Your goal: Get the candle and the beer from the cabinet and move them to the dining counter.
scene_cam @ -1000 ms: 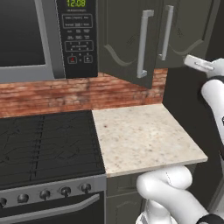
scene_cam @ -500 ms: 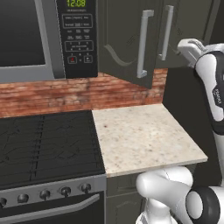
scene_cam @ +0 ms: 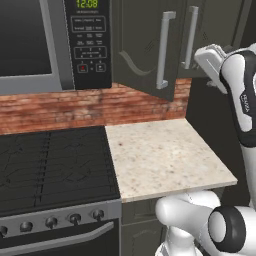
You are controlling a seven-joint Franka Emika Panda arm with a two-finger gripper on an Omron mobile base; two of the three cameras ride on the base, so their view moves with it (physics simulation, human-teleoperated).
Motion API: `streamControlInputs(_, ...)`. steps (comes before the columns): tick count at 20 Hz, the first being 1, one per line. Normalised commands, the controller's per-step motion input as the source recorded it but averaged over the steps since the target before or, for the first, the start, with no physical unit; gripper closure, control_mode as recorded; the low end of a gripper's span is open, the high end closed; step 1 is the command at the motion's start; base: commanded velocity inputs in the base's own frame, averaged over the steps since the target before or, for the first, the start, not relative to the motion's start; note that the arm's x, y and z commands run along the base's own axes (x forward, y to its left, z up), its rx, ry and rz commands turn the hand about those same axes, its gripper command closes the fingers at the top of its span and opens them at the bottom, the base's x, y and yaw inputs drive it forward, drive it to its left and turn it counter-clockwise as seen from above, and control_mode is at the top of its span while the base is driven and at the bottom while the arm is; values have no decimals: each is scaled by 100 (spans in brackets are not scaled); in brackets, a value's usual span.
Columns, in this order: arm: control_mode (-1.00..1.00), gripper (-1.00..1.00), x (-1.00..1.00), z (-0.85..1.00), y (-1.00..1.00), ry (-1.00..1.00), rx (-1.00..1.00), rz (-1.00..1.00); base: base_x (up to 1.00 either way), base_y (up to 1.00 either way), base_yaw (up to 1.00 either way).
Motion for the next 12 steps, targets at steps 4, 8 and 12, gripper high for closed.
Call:
streamControlInputs(4, -100, -100, 3, -29, 59, 2, 9, 1, 0, 0, 0)
streamControlInputs(8, -100, -100, 6, -17, 14, 0, 13, 6, 0, 0, 0)
streamControlInputs(12, -100, -100, 9, -15, 4, 0, 19, 11, 0, 0, 0)
